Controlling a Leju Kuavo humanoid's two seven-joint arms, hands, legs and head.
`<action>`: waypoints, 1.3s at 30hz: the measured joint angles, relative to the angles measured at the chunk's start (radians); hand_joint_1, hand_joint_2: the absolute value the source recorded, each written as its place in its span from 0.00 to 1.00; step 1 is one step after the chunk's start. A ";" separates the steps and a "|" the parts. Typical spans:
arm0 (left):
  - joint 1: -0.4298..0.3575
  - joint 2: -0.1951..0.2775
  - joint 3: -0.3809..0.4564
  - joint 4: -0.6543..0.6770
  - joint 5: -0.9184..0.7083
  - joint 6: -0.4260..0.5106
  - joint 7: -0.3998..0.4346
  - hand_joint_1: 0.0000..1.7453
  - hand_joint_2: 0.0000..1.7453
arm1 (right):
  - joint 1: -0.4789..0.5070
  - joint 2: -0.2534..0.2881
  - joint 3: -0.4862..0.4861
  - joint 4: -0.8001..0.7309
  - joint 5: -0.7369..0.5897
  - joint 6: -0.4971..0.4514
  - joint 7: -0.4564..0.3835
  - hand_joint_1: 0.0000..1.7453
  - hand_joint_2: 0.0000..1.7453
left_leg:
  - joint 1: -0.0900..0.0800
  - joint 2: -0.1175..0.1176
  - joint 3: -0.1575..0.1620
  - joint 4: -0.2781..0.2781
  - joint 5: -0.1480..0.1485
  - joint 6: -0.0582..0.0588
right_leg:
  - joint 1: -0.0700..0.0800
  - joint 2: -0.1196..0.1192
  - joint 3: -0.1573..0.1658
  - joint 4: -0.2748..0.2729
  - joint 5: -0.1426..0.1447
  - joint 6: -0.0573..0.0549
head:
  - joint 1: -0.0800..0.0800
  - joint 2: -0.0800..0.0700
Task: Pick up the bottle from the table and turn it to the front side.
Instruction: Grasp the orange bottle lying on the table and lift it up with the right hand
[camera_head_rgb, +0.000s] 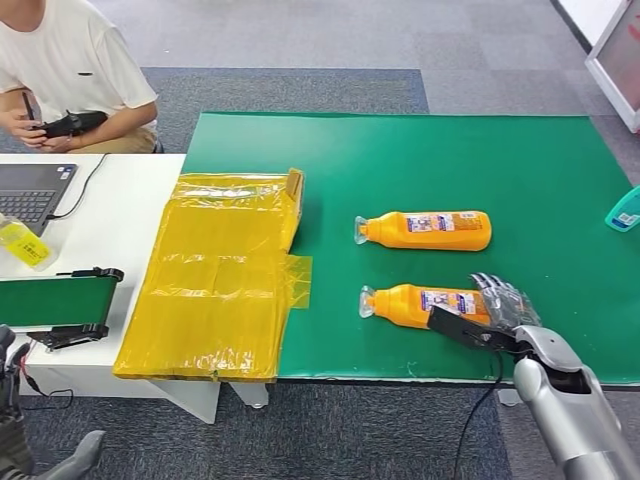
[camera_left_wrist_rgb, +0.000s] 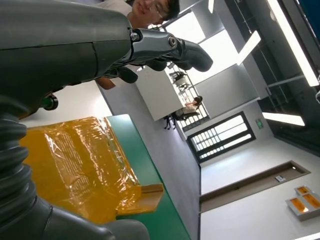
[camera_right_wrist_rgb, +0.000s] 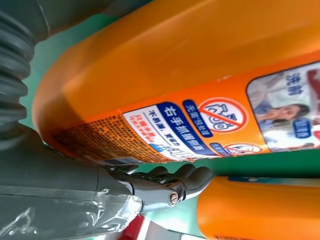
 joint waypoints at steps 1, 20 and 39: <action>-0.003 -0.005 0.011 0.001 0.001 -0.012 0.000 0.00 1.00 | -0.006 -0.002 0.008 0.008 -0.004 0.000 0.000 0.64 1.00 | 0.000 0.000 0.001 0.000 0.000 0.000 | 0.000 0.000 0.000 0.000 0.000 0.000 | 0.000 0.000; -0.014 -0.045 0.075 0.009 0.004 -0.066 0.000 0.00 1.00 | -0.044 -0.036 0.076 0.056 -0.053 -0.015 -0.028 1.00 1.00 | 0.000 0.000 0.002 0.000 0.001 0.000 | 0.000 0.000 0.002 0.000 0.001 0.001 | 0.000 0.000; -0.018 -0.069 0.077 0.025 0.002 -0.131 0.000 0.00 1.00 | 0.140 -0.002 0.099 -0.111 -0.185 -0.241 -0.211 1.00 1.00 | 0.000 0.000 0.001 0.000 -0.001 0.000 | 0.000 0.000 0.001 0.000 -0.001 0.000 | 0.000 0.000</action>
